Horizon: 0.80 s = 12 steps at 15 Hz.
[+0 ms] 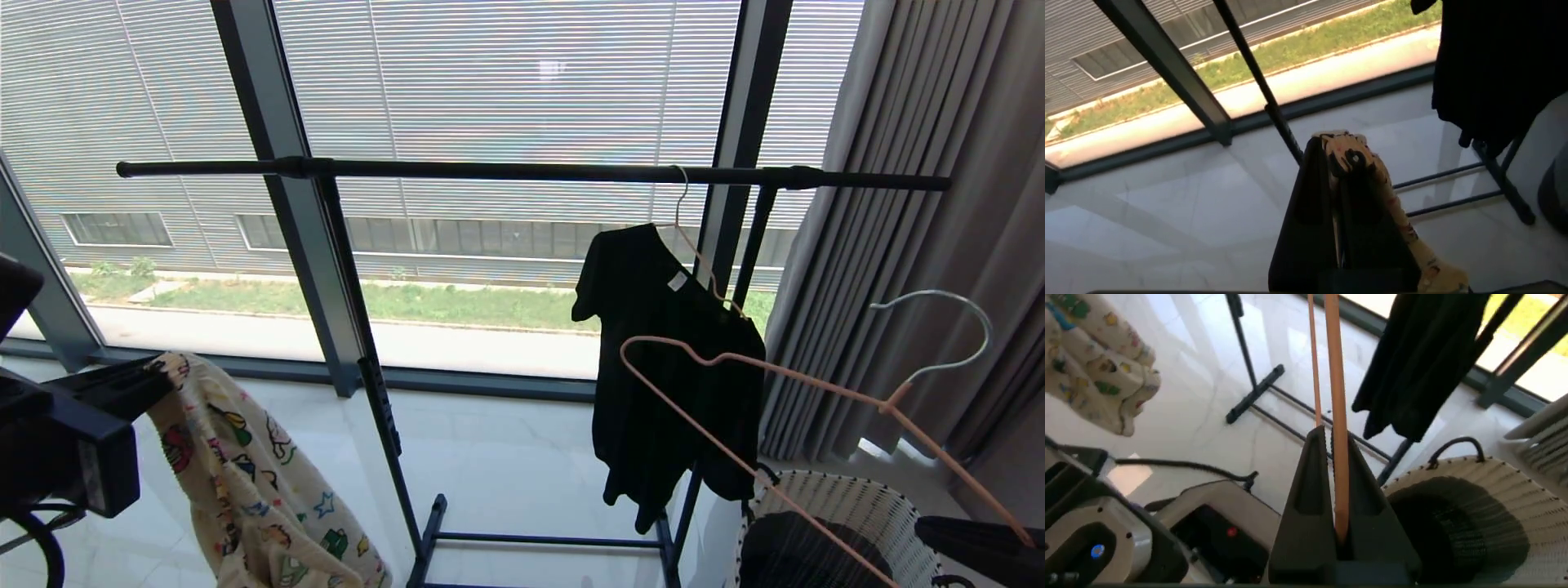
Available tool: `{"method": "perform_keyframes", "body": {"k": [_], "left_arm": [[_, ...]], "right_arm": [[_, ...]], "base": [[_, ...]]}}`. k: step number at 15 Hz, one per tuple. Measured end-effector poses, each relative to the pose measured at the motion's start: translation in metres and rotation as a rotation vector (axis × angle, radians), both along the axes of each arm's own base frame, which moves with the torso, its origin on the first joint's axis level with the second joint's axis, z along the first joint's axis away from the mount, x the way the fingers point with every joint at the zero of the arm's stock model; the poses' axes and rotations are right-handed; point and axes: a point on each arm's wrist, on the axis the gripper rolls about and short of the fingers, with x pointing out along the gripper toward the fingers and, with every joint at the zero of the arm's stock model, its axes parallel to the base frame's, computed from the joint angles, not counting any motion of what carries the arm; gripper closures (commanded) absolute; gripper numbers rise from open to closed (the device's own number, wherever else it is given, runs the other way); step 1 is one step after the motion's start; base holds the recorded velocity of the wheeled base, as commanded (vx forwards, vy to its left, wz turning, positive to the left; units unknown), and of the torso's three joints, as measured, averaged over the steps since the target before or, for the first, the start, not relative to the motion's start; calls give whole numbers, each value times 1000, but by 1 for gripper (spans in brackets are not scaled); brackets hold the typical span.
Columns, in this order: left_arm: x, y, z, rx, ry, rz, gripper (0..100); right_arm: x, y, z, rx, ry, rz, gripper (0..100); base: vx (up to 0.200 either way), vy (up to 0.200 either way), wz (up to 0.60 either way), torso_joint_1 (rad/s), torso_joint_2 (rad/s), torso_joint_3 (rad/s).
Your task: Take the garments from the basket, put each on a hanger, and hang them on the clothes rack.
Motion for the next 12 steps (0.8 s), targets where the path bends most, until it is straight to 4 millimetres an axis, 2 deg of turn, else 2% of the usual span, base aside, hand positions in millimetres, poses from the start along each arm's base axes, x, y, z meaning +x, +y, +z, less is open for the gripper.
{"method": "perform_keyframes", "body": {"k": [3,6,9,12], "left_arm": [[48,-28,11,-51,-64,67,100],[82,-68,9,-110,-45,69,100],[107,-102,4,-202,-28,161,100],[119,-117,-4,-194,-5,164,100]], "right_arm": [[-8,16,-16,-29,60,205,100],[-1,32,-17,-16,37,291,100],[16,50,-15,10,-2,311,100],[35,68,-13,58,-32,305,100]], "base": [[0,0,0,0,0,0],[0,0,0,0,0,0],[0,0,0,0,0,0],[0,0,0,0,0,0]]}}
